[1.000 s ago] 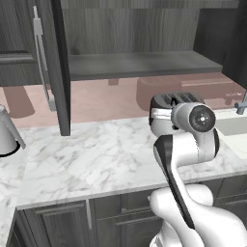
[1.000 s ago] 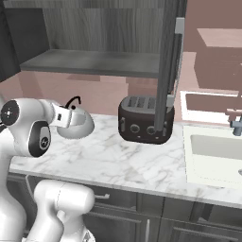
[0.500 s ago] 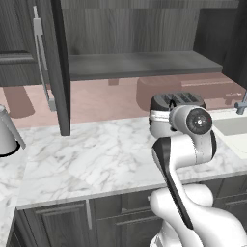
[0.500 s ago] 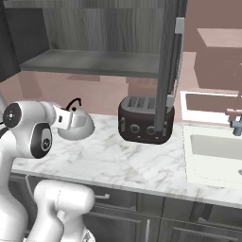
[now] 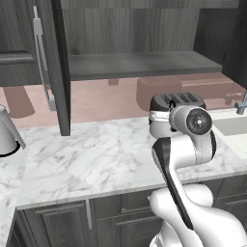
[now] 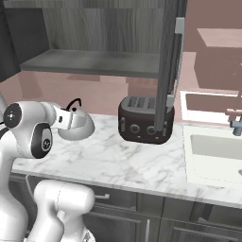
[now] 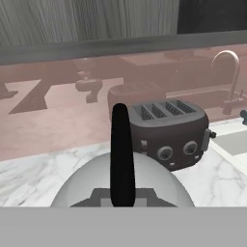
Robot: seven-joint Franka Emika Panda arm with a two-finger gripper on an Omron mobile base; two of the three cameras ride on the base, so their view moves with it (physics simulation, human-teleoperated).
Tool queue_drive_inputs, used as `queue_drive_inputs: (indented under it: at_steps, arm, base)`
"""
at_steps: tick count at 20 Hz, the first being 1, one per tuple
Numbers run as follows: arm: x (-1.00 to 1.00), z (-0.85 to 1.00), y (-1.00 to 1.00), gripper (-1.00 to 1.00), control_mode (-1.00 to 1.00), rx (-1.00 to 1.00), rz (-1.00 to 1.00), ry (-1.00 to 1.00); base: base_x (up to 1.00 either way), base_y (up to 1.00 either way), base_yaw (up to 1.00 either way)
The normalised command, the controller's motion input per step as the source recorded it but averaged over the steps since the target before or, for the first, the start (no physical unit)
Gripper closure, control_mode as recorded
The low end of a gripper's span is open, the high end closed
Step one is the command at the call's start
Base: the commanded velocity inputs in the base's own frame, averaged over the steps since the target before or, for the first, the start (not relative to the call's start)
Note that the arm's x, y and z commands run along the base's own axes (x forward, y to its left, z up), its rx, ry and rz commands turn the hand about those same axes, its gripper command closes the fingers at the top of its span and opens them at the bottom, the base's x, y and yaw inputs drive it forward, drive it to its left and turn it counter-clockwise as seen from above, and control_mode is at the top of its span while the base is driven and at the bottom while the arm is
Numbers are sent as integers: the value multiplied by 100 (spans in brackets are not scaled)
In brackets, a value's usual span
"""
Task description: Open the cabinet, pick the kettle from the cabinet, and place it in the sink.
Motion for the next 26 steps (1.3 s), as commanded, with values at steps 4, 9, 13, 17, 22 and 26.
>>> queue_drive_inputs:
  at_steps: [4,9,13,17,22,26]
  arm:
    - [0,0,0,100,-100,0,0,0]
    - [0,0,0,100,-100,0,0,0]
    - [0,0,0,100,-100,0,0,0]
    - [0,0,0,100,100,0,0,0]
    - [0,0,0,100,100,0,0,0]
    - [0,0,0,100,100,0,0,0]
  base:
    - [0,0,0]
    - [0,0,0]
    - [0,0,0]
    - [0,0,0]
    - [0,0,0]
    - [0,0,0]
